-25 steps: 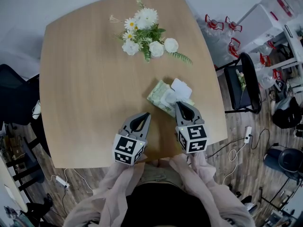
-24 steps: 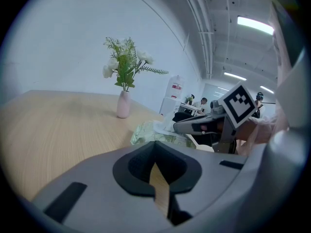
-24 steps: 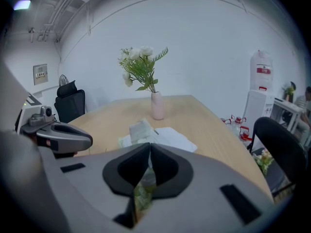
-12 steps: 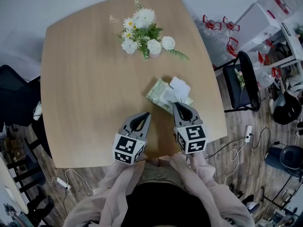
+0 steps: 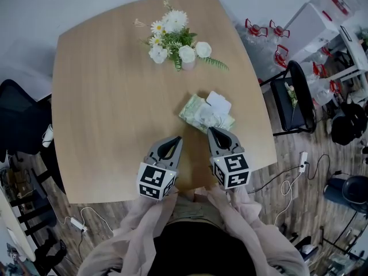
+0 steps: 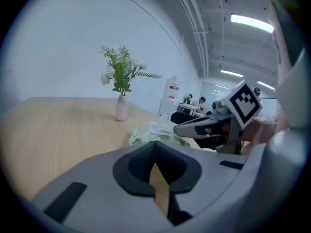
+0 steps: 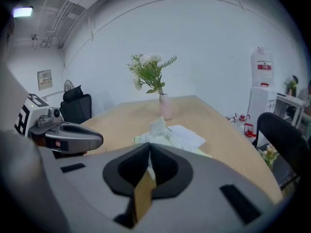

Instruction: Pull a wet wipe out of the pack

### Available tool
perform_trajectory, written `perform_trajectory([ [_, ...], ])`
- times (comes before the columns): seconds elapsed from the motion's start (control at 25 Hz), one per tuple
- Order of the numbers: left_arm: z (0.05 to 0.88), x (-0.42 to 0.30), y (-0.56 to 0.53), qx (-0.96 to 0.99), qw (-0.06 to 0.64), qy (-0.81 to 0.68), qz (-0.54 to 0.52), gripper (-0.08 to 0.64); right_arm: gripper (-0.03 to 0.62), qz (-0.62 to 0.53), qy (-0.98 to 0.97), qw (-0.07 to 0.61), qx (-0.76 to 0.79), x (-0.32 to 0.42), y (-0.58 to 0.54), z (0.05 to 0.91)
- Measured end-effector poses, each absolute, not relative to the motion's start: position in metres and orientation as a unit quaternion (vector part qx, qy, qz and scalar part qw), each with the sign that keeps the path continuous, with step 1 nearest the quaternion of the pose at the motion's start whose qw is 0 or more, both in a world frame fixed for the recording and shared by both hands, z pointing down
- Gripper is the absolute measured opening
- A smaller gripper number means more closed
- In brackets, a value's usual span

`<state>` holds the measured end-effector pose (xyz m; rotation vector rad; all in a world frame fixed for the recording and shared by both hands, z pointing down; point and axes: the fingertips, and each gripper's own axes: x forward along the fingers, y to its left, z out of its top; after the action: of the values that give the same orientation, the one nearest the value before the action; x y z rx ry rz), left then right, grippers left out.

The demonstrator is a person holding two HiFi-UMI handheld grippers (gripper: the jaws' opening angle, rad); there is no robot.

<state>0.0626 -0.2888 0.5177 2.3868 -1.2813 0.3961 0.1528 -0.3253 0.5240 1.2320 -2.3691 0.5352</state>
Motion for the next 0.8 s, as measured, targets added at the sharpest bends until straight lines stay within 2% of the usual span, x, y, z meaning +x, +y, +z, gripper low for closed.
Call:
perform_trajectory([
  [0.8,0.515,0.062,-0.276,0.862,0.191,-0.445,0.148,0.011,0.014,0.190,-0.848,0.204,0.451,0.153,-0.309,0.519],
])
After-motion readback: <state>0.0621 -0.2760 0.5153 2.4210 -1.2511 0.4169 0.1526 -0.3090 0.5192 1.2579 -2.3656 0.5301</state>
